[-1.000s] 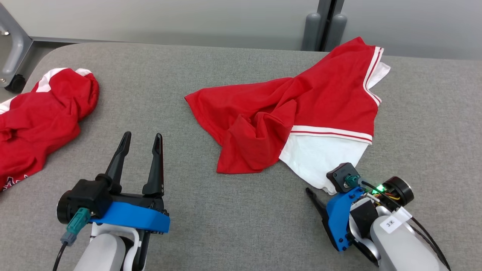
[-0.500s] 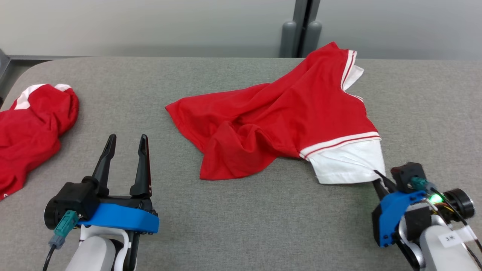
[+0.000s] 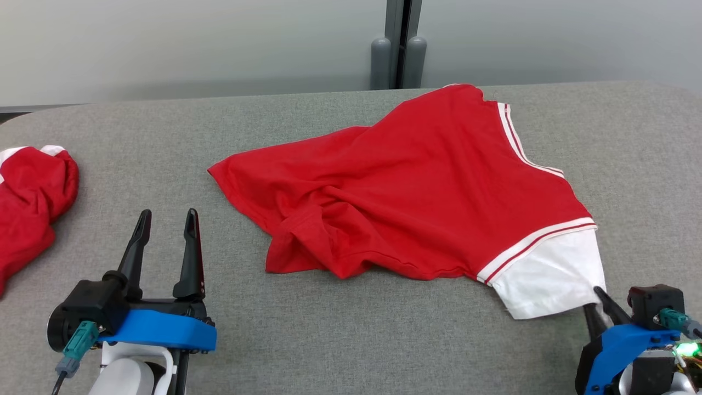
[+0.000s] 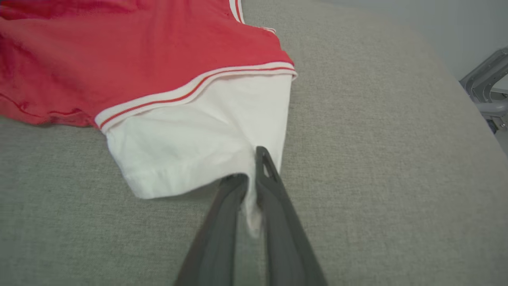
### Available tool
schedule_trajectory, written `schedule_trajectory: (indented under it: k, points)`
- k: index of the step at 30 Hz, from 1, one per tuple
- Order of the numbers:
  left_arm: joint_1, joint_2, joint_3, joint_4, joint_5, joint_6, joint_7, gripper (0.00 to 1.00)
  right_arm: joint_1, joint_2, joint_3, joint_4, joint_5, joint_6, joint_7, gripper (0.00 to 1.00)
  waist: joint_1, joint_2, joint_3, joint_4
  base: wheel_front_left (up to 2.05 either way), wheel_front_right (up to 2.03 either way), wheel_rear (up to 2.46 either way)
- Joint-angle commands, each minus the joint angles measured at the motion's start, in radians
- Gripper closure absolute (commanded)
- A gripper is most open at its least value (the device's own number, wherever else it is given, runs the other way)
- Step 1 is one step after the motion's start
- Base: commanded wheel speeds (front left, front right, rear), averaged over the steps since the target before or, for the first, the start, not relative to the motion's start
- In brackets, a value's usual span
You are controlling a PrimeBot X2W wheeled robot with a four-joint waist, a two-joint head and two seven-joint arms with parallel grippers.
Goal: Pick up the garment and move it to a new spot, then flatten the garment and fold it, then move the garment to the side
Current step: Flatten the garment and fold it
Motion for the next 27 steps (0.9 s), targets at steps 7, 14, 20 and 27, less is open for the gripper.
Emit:
schedule_trajectory:
  k: [7, 14, 20, 27]
  points:
    - [0.029, 0.007, 0.000, 0.005, -0.011, 0.007, -0.003, 0.00, 0.065, 0.022, 0.024, -0.075, 0.127, 0.000, -0.065, 0.00, 0.0000, -0.0001, -0.040, -0.011, 0.00, 0.00, 0.00]
    - [0.064, 0.001, 0.005, 0.005, -0.018, 0.016, -0.007, 0.00, 0.072, 0.026, 0.014, -0.181, 0.193, 0.000, -0.158, 0.00, 0.0000, -0.0001, -0.077, -0.032, 0.00, 0.00, 0.00]
    - [0.088, -0.002, 0.002, 0.010, -0.016, 0.017, -0.009, 0.00, 0.029, 0.026, 0.045, -0.164, 0.194, 0.000, -0.223, 0.00, 0.0000, -0.0001, -0.106, -0.046, 0.00, 0.00, 0.00]
    - [0.098, -0.012, -0.013, 0.029, -0.017, 0.013, -0.007, 0.00, -0.019, 0.026, 0.093, -0.086, 0.197, 0.000, -0.243, 0.00, 0.0000, -0.0001, -0.126, -0.033, 0.00, 0.00, 0.00]
